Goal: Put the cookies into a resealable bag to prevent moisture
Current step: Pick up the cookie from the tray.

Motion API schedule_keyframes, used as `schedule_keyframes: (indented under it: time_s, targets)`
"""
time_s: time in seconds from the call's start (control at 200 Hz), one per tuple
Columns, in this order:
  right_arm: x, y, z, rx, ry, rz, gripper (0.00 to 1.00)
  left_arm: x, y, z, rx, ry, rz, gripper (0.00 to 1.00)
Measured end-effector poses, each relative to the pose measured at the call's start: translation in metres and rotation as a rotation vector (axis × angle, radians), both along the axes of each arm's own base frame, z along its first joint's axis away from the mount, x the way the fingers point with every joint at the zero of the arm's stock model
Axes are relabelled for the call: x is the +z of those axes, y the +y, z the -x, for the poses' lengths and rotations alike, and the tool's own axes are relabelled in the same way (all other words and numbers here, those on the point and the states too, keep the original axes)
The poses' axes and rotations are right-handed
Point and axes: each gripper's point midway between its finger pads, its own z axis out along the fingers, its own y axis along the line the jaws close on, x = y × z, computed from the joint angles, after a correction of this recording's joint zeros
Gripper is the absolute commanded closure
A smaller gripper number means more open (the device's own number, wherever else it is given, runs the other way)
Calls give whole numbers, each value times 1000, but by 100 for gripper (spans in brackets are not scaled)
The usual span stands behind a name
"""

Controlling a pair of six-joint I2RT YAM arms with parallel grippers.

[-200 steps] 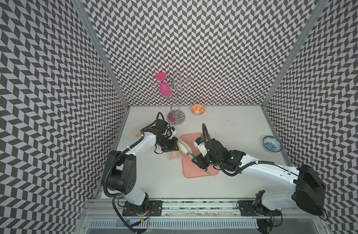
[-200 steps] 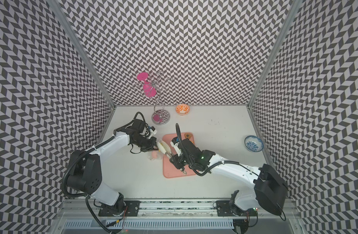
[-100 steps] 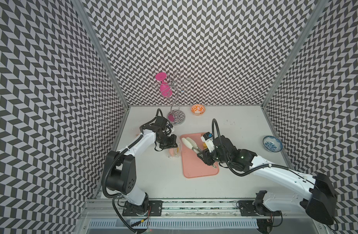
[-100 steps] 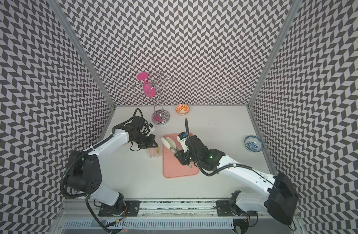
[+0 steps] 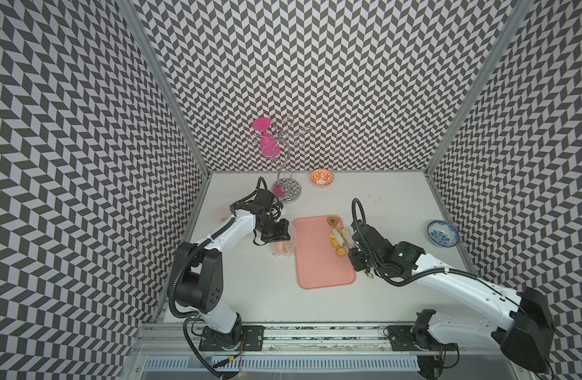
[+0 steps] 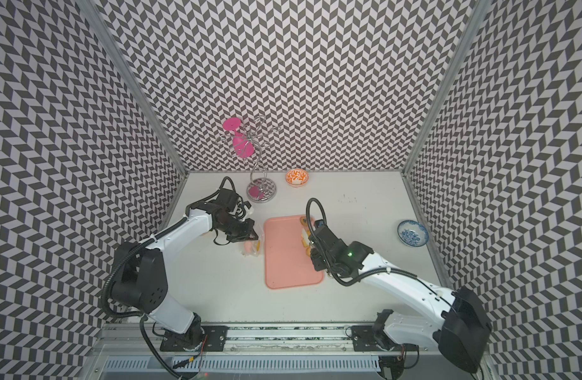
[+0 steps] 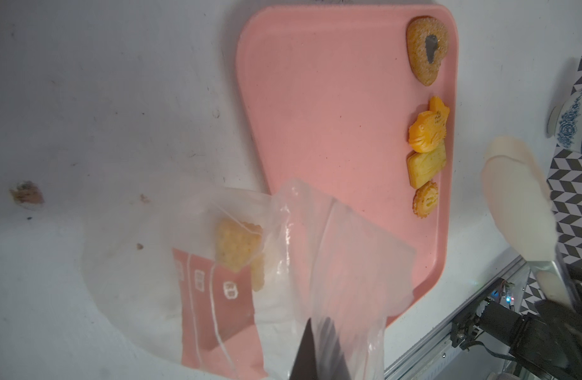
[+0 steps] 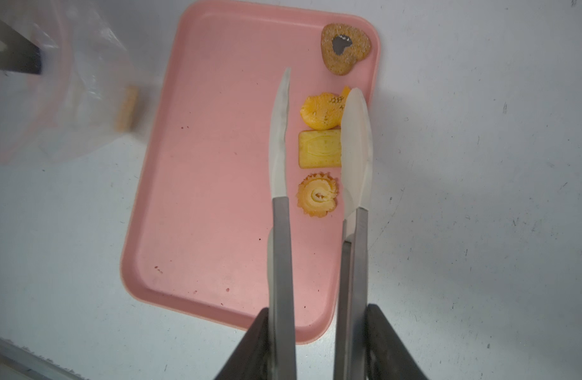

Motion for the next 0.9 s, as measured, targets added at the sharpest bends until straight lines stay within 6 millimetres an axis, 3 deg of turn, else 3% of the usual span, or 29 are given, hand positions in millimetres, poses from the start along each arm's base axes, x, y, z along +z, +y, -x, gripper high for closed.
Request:
schedule_keyframes:
  time_s: [0.466, 0.646, 0.901]
  targets:
    - [-40, 6, -16, -2, 63, 56, 56, -3, -2, 0, -8, -2, 5, 97]
    - [-37, 5, -24, -7, 54, 49, 56, -5, -2, 2, -10, 5, 9, 97]
    - [-30, 20, -42, 25, 17, 34, 56, -6, -3, 2, -11, 3, 13, 97]
